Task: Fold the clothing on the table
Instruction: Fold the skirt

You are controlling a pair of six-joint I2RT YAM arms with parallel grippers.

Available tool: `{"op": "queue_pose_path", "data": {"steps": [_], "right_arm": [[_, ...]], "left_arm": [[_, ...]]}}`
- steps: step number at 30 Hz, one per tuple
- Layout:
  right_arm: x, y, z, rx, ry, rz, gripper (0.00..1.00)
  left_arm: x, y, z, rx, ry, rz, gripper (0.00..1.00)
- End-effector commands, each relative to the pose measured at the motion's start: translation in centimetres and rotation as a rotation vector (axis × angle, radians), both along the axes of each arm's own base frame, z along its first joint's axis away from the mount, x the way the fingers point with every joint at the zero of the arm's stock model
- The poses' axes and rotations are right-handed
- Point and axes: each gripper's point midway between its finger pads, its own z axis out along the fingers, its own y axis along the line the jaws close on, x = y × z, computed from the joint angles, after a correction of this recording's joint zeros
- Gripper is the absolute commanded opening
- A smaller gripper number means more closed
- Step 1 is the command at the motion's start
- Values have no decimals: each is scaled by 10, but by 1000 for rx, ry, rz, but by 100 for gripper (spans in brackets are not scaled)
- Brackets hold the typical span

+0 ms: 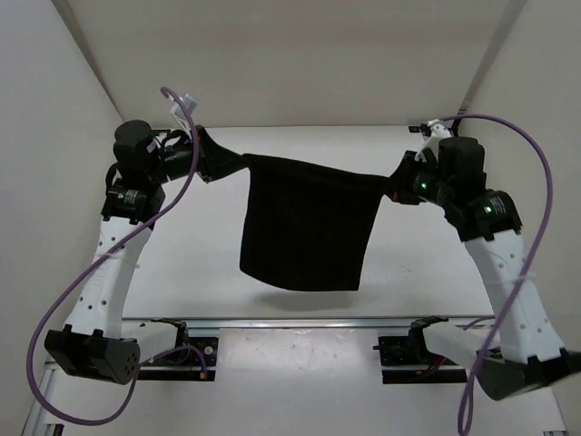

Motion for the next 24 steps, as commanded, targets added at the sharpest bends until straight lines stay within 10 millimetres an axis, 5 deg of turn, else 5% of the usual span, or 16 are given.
{"op": "queue_pose_path", "data": {"steps": [1,4,6,7,10,11,12,17,21,24], "right_arm": [[26,-9,-57,-16,145,11,0],[60,-11,-88,10,192,12,0],[84,-14,-113,19,249,10,0],[96,-16,-110,27,232,8,0],[127,-18,-133,1,278,3,0],[137,-19,-139,-10,286,2,0],[150,-20,-140,-26,288,-1,0],[197,-26,-128,-63,260,-15,0],[216,-29,-145,-55,315,-25,0],[212,-29,-151,-62,330,-11,0]], "left_arm": [[33,9,-86,-4,215,91,0],[54,8,-160,-2,370,165,0],[69,3,-192,12,416,209,0],[84,2,-206,22,426,237,0],[121,-20,-219,40,437,234,0],[132,-29,-208,36,408,225,0],[141,-36,-219,48,430,225,0],[190,-60,-207,-4,416,231,0],[208,-66,-225,-19,475,235,0],[201,-70,-241,3,504,225,0]]}}
